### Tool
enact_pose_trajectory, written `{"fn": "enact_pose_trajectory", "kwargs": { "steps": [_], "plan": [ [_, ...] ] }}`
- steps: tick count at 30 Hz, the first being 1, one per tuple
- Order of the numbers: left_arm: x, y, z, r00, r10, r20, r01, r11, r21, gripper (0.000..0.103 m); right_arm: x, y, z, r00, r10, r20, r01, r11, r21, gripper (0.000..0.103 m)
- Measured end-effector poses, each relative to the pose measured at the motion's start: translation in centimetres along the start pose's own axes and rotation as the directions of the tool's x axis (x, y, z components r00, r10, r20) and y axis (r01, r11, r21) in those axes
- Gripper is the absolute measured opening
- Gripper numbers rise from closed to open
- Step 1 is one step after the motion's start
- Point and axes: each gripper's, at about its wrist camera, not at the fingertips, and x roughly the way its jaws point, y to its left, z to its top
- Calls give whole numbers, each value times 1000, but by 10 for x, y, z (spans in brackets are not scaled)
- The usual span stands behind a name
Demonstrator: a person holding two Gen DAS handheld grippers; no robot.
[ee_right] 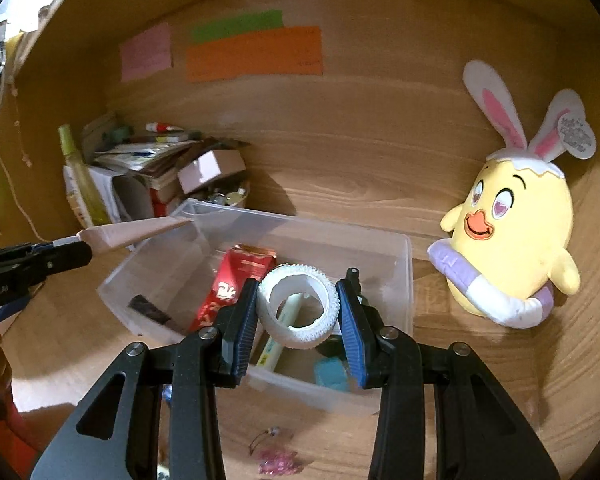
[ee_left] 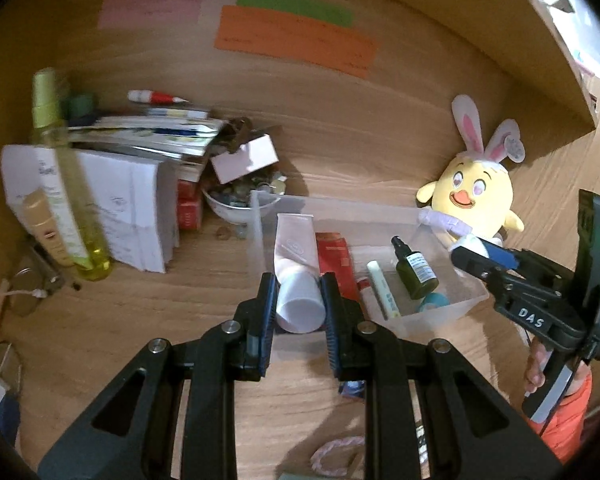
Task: Organize objects
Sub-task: 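Carry the pink tube and white tape over the clear box and open both tools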
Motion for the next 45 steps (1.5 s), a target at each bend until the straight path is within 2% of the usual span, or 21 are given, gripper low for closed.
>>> {"fn": "enact_pose_trajectory", "kwargs": {
  "steps": [9,18,33,37,39,40,43,45],
  "plan": [
    [38,-12,10,998,-50,-46,50,999,-9,22,33,-10,3,999,-2,-49,3,1000,22,35],
    [71,-18,5,991,-80,-105,79,997,-12,22,60,-11,-4,994,2,-107,1,1000,28,35],
    [81,-30,-3,992,-7,-125,15,998,67,22,76,-11,-11,988,-24,-150,28,999,23,36],
    [78,-31,-4,991,-11,-131,20,998,67,27,77,-10,-10,987,-32,-155,36,999,25,36],
    [76,-31,-4,991,-14,-132,23,997,67,29,75,-9,-10,987,-36,-158,39,999,20,37],
    [75,-32,-4,991,-15,-130,24,997,70,29,75,-8,-9,987,-34,-159,38,999,18,41],
    [69,-34,-5,993,-11,-118,20,997,79,37,69,-5,-9,989,-41,-145,43,999,9,53],
    [63,-36,-5,995,-5,-104,14,996,88,44,63,-1,-8,990,-48,-131,48,999,-3,55]
  ]
}}
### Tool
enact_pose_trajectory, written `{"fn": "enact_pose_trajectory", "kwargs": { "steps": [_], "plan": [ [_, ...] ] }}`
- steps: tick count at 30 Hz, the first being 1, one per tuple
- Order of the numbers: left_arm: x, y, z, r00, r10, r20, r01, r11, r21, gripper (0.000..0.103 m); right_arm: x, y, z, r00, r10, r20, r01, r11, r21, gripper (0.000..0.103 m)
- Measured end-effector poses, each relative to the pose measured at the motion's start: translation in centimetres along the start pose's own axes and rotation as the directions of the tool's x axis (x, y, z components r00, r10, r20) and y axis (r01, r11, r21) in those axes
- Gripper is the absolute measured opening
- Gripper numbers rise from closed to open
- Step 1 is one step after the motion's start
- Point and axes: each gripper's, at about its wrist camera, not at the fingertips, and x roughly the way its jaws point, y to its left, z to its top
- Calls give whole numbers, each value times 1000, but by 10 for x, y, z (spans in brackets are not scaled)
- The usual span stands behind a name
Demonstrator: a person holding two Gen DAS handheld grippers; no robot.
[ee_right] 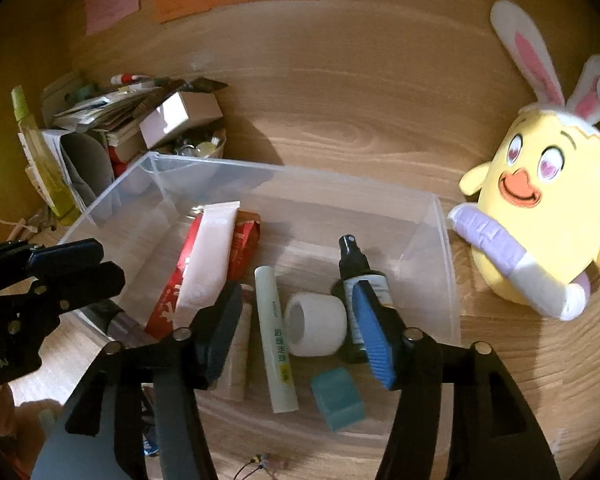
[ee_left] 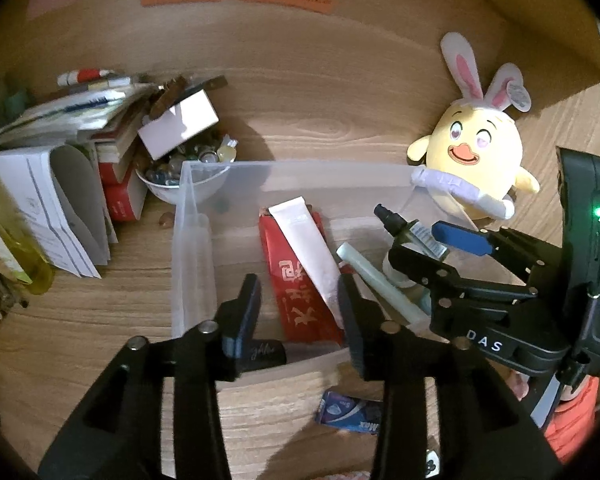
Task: Organize objects
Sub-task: 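Carry the pink tube and white tape over the clear box and open both tools, then reach the left tool to the mint green cylinder while the right tool reaches the pink charm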
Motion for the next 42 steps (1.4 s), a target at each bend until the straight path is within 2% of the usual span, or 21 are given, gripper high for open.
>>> {"fn": "enact_pose_trajectory", "kwargs": {
  "steps": [5,7,9,11,18,24,29,42],
  "plan": [
    [-17,-4,-3,999,10,36,-10,1000,15,58,-19,7,-2,999,-26,37,26,999,-20,69],
    [-25,-5,-5,998,18,52,-19,1000,23,62,-25,8,-3,998,-30,47,31,999,-23,70],
    [-32,-7,-7,997,32,64,-34,999,30,71,-33,9,-6,998,-30,57,32,999,-24,71],
    [-39,-8,-9,996,39,76,-41,999,30,76,-40,9,-8,997,-31,64,32,999,-19,77],
    [-64,-10,-21,993,58,105,-63,997,40,90,-76,7,-22,992,-56,114,58,998,-7,79],
    [-84,-6,-35,992,63,105,-66,997,28,94,-101,0,-38,987,-81,142,81,997,0,79],
    [-93,-4,-53,994,74,83,-76,997,29,94,-111,-7,-55,987,-92,133,91,996,17,79],
    [-81,4,-109,995,70,-66,-68,997,28,94,-96,-10,-106,998,-56,15,55,997,49,79]
  ]
}}
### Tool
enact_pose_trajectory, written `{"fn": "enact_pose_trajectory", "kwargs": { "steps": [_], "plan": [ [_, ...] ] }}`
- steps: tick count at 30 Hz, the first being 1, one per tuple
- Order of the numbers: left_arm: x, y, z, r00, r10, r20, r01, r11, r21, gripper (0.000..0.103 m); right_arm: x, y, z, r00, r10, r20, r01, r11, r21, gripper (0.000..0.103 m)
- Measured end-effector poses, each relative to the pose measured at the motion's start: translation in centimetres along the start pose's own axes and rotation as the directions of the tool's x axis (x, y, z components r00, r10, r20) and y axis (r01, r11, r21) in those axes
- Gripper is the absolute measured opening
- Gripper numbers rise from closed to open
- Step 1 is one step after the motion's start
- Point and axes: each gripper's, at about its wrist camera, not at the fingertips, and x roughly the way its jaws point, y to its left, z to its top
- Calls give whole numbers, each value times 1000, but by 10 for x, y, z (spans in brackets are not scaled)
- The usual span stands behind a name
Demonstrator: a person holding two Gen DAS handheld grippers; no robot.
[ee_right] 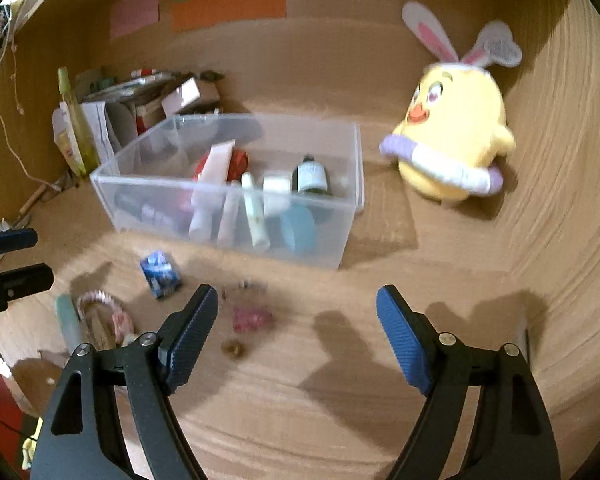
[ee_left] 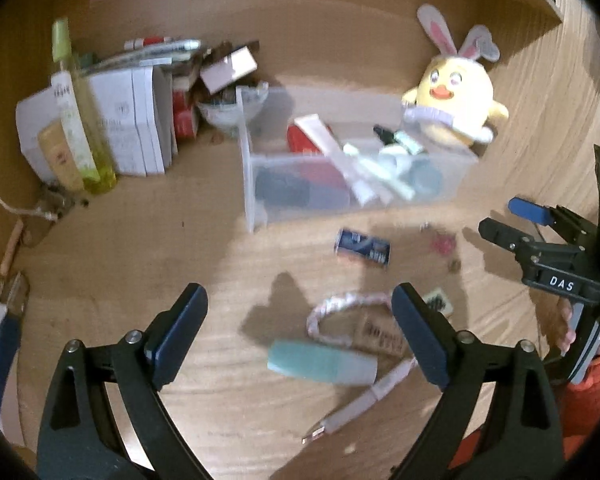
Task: Organize objects
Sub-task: 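Reach the left tool to the mint green cylinder while the right tool reaches the pink charm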
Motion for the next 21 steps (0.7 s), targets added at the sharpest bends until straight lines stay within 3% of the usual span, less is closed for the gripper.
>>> {"fn": "enact_pose_trajectory", "kwargs": {
  "steps": [6,11,16,21],
  "plan": [
    [12,0,-22,997,-29,-72,28,1000,-11,94,11,4,-19,998,24,-64,-24,1000,-10,78],
    [21,1,-34,991,-46,-123,45,999,-16,94,17,11,-24,994,47,-95,-49,999,-22,65],
    [26,-1,-38,992,-33,-122,34,999,1,95,24,18,-21,993,50,-110,-55,998,-40,61],
    [26,-8,-37,989,-71,-126,75,997,25,95,34,19,-10,992,50,-120,-53,998,-25,61]
  ]
}}
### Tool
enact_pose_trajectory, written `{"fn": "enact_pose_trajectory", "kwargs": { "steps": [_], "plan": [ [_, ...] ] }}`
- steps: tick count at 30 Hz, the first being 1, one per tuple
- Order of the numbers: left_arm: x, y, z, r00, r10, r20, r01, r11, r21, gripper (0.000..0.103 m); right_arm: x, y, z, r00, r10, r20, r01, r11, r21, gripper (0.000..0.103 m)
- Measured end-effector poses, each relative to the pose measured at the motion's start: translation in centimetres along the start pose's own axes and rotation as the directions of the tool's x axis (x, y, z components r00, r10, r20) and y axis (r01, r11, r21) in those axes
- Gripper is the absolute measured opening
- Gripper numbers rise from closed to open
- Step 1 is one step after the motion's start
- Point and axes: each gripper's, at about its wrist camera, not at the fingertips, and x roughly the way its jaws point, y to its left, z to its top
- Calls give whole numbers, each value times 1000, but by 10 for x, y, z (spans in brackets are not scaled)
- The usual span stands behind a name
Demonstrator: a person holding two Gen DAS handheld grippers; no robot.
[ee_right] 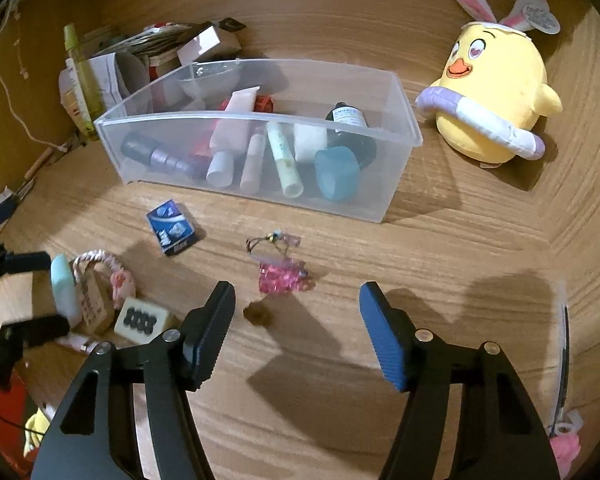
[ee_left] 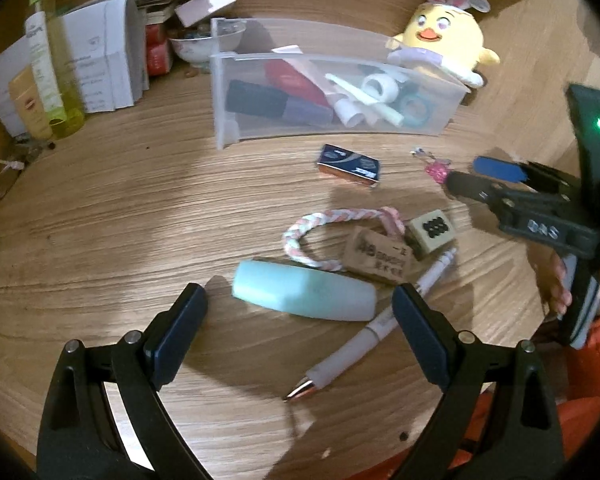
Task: Organize objects
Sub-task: 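Reach the left tool to the mint green cylinder while the right tool reaches the pink charm, then grasp the mint green cylinder with the left tool while the right tool grasps the pink charm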
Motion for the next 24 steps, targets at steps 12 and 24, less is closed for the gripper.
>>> {"fn": "enact_pose_trajectory", "kwargs": {
  "steps": [12,24],
  "plan": [
    [1,3,-2,995,85,47,-87,995,45,74,22,6,13,999,24,-43,-25,1000,-12,27],
    [-4,15,4,993,93,77,-93,996,-13,73,20,8,12,1000,17,-8,-17,1000,-3,24]
  ]
}}
